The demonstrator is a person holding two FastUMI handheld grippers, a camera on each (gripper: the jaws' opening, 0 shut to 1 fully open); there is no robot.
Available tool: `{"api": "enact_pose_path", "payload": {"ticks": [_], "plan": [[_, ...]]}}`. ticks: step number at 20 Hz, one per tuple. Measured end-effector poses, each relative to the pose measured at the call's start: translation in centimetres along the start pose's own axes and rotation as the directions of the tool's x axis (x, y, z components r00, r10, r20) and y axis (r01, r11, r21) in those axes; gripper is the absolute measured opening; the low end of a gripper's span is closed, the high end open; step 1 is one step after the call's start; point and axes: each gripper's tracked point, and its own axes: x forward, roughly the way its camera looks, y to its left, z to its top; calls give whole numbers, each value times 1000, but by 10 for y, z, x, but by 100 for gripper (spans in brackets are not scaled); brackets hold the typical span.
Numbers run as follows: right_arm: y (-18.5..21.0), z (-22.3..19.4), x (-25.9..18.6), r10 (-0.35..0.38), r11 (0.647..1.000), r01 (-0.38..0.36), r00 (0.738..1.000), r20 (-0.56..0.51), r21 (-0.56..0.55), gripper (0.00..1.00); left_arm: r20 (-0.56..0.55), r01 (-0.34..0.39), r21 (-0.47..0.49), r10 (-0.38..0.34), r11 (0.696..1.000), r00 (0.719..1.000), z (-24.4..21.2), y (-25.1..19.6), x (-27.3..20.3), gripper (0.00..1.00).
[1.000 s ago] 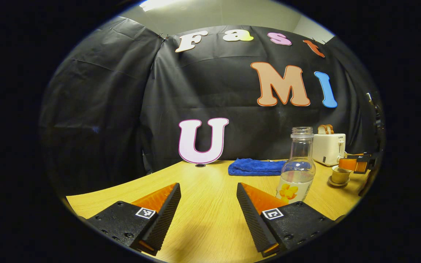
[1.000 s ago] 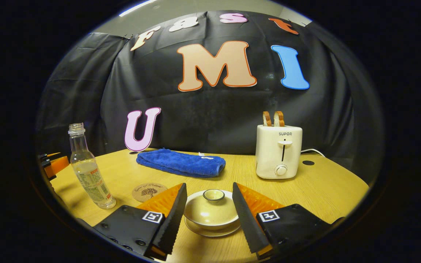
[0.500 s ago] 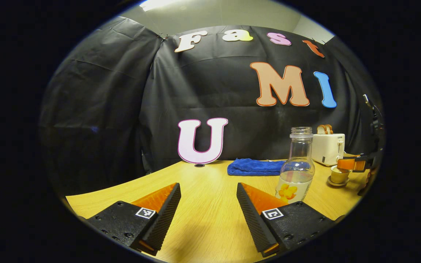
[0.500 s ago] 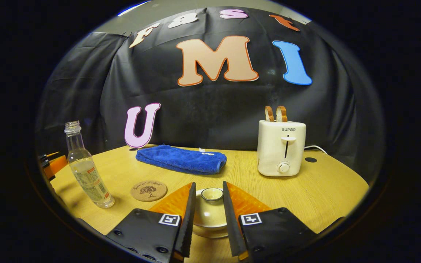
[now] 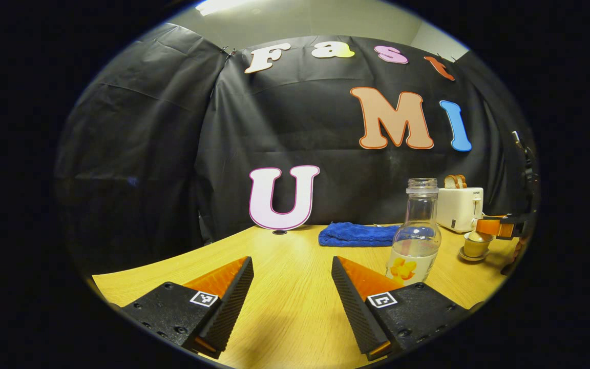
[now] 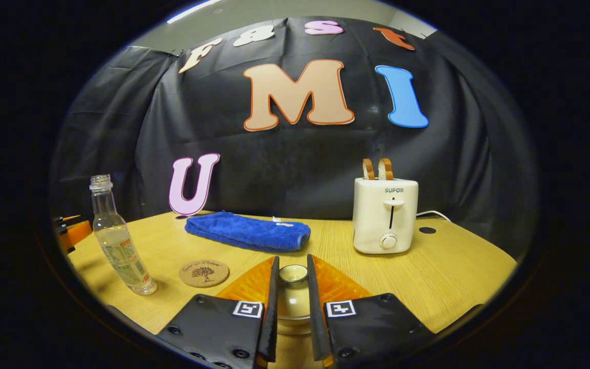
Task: Open the teacup lid with one hand, grasp the water bottle and pour water into the teacup with the other hand; after pouring, place the water bottle on the coaster and then close the teacup lid.
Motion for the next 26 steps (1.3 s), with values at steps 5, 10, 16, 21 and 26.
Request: {"api": "enact_pose_path", "payload": {"ticks": [5,10,16,21,26], "plan": [[-2,-1,-13,-8,1000,8,1000,8,-1,31,0,3,0,-3,1000,1000,0,0,0,90],[-9,3,-40,-25,1000,25,999,39,1,31,1,37,-2,-37,999,999,1,-8,0,90],[-27,7,-74,-70,998,70,995,75,3,31,6,237,-7,-237,971,971,1,-51,-3,89],[-39,7,-88,-100,995,99,992,77,5,31,11,429,-10,-429,903,903,2,-89,-12,89],[-43,7,-95,-115,993,115,990,79,5,31,17,572,-12,-572,820,820,3,-122,-23,89]]}}
